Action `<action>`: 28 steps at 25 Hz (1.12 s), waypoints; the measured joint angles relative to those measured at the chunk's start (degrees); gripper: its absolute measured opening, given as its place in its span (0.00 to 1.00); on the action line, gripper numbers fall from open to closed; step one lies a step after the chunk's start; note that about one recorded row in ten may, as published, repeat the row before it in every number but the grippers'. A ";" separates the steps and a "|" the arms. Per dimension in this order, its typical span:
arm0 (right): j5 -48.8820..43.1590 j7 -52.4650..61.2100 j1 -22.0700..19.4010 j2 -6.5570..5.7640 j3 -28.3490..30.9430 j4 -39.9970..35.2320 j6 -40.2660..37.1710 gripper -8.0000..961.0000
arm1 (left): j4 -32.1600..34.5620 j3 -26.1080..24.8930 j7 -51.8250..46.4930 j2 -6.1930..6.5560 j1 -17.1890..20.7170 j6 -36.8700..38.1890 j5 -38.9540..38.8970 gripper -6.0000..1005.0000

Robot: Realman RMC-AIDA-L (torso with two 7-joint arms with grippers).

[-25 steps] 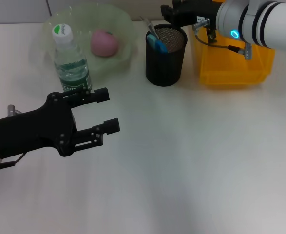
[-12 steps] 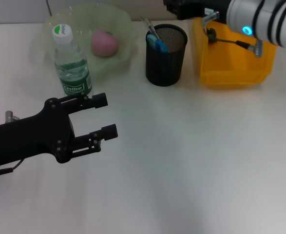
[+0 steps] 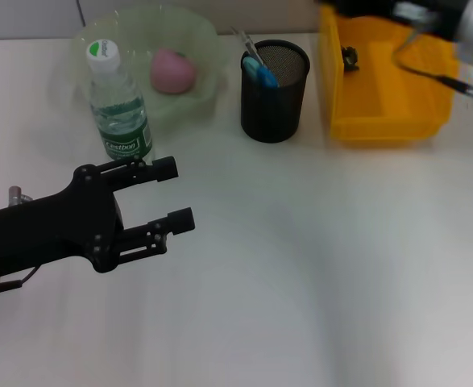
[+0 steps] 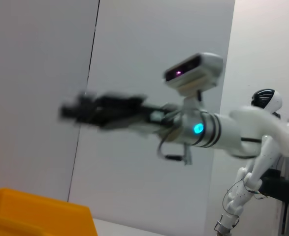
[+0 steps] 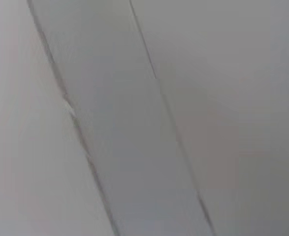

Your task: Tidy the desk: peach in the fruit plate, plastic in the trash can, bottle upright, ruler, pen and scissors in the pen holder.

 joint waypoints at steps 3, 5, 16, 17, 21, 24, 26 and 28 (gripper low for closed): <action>5.70 -6.65 -0.02 -0.08 8.89 7.39 -13.48 0.58 | 0.00 0.00 0.03 -0.01 0.19 0.11 -0.01 0.69; 5.25 -9.65 0.31 -0.48 14.41 12.10 -21.20 0.59 | 0.00 0.00 0.04 0.00 0.26 0.17 -0.01 0.69; -9.23 -22.10 -1.33 -1.47 19.69 21.44 -38.71 0.63 | -0.06 1.95 0.04 -0.09 0.62 0.70 0.00 0.69; -11.43 -23.67 -1.67 -1.07 19.74 21.19 -39.96 0.63 | -0.06 1.95 0.04 -0.09 0.62 0.70 0.00 0.69; -17.39 -30.28 -2.79 -0.36 19.54 21.62 -45.58 0.76 | -0.05 3.14 3.17 -0.02 1.43 1.26 2.43 0.69; -20.17 -28.99 -2.80 -0.23 19.36 21.94 -47.09 0.85 | -0.05 3.23 4.51 -0.08 1.98 1.27 2.85 0.70; -21.45 -27.03 -2.81 -0.05 19.10 22.03 -46.80 0.85 | -0.03 3.28 5.09 -0.07 2.32 1.23 2.89 0.70; -23.96 -25.31 -2.37 0.07 17.63 21.81 -45.87 0.85 | 0.39 3.32 5.18 0.11 2.69 1.23 2.94 0.70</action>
